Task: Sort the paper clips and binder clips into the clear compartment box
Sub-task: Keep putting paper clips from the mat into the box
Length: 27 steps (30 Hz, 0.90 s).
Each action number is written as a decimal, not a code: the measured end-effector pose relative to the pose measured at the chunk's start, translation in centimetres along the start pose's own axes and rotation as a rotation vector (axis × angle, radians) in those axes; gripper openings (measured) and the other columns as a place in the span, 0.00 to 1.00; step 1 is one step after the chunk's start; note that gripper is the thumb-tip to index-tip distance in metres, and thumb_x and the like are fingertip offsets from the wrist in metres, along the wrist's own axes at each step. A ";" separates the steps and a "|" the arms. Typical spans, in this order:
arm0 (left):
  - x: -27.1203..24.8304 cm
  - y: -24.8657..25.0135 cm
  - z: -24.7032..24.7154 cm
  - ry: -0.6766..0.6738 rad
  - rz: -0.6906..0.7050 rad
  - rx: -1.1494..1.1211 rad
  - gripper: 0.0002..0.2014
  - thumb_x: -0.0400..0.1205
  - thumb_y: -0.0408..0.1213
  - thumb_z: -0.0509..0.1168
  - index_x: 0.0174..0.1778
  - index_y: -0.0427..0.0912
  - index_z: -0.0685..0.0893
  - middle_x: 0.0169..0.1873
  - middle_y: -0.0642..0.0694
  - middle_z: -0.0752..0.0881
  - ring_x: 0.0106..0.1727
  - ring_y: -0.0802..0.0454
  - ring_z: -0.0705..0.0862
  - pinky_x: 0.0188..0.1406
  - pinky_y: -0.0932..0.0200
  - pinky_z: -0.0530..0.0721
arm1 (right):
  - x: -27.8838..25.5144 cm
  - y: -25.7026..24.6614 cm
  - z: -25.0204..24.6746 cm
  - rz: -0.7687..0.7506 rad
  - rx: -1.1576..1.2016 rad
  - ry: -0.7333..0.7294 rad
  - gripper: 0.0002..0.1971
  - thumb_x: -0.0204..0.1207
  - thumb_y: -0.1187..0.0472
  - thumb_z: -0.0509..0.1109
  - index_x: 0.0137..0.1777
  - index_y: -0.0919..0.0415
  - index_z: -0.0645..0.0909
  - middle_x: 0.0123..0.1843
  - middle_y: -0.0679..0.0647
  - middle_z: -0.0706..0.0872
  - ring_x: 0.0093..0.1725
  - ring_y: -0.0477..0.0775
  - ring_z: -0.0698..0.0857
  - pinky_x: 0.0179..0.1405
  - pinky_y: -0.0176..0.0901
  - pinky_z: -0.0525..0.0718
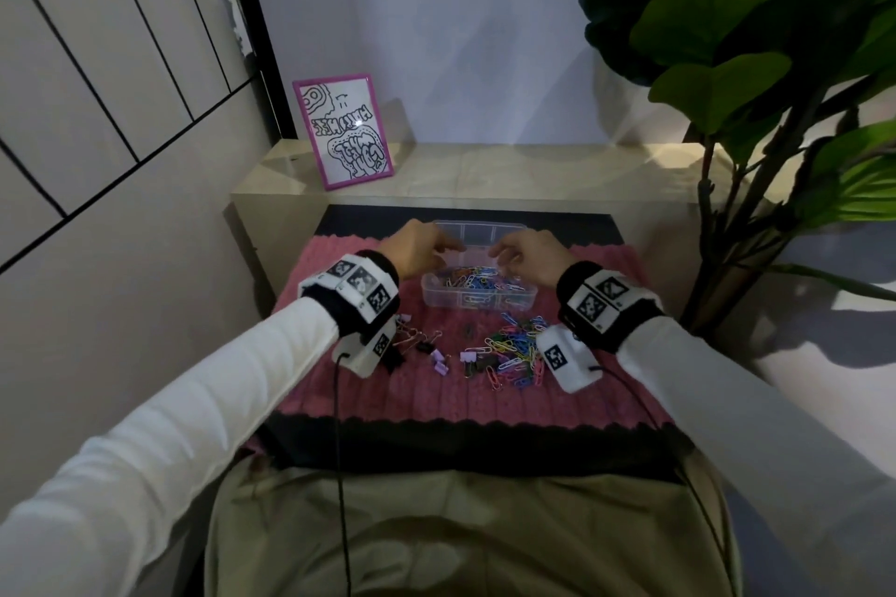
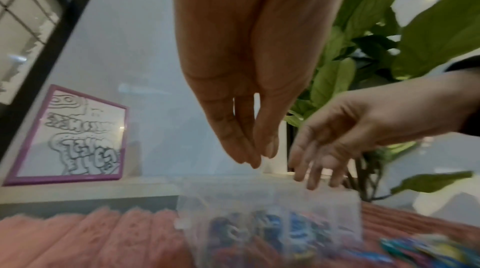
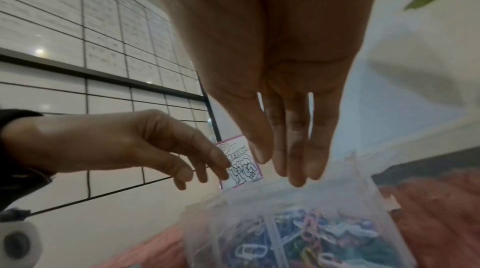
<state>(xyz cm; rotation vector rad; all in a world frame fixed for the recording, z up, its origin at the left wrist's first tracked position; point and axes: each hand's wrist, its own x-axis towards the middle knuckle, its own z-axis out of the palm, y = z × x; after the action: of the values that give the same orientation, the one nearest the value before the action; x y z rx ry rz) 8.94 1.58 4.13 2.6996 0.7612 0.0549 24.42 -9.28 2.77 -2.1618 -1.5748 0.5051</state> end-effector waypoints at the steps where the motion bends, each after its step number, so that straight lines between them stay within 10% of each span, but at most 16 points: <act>1: -0.4 0.4 0.5 0.032 0.027 -0.002 0.17 0.79 0.26 0.62 0.64 0.40 0.81 0.62 0.42 0.85 0.60 0.48 0.84 0.57 0.64 0.76 | -0.4 0.0 0.2 -0.054 -0.028 0.016 0.14 0.75 0.73 0.64 0.58 0.66 0.83 0.55 0.61 0.87 0.54 0.55 0.85 0.53 0.38 0.79; 5: -2.3 2.4 3.0 -0.145 0.136 -0.058 0.10 0.78 0.27 0.64 0.53 0.35 0.87 0.53 0.41 0.88 0.54 0.47 0.86 0.52 0.68 0.75 | -2.1 0.3 0.7 -0.214 -0.114 -0.092 0.08 0.72 0.75 0.66 0.46 0.68 0.85 0.47 0.60 0.87 0.47 0.52 0.83 0.47 0.37 0.77; 14: -2.4 3.4 6.4 -0.389 0.069 0.045 0.09 0.71 0.33 0.68 0.47 0.37 0.84 0.45 0.40 0.87 0.46 0.42 0.86 0.50 0.41 0.85 | -4.1 -0.6 1.9 -0.296 -0.314 -0.159 0.06 0.75 0.69 0.64 0.50 0.67 0.79 0.49 0.62 0.85 0.49 0.59 0.83 0.46 0.46 0.77; 27: -2.4 1.2 4.1 -0.224 0.046 -0.220 0.08 0.74 0.32 0.71 0.48 0.35 0.87 0.44 0.40 0.89 0.40 0.55 0.82 0.42 0.70 0.78 | -3.2 0.3 3.2 -0.122 -0.039 -0.286 0.05 0.68 0.68 0.75 0.43 0.63 0.84 0.40 0.54 0.87 0.39 0.47 0.82 0.36 0.32 0.78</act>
<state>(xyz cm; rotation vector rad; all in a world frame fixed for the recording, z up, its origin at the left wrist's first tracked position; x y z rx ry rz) 8.04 -1.87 0.80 2.4615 0.5888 -0.1421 22.12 -12.07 0.05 -2.0770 -1.8665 0.7777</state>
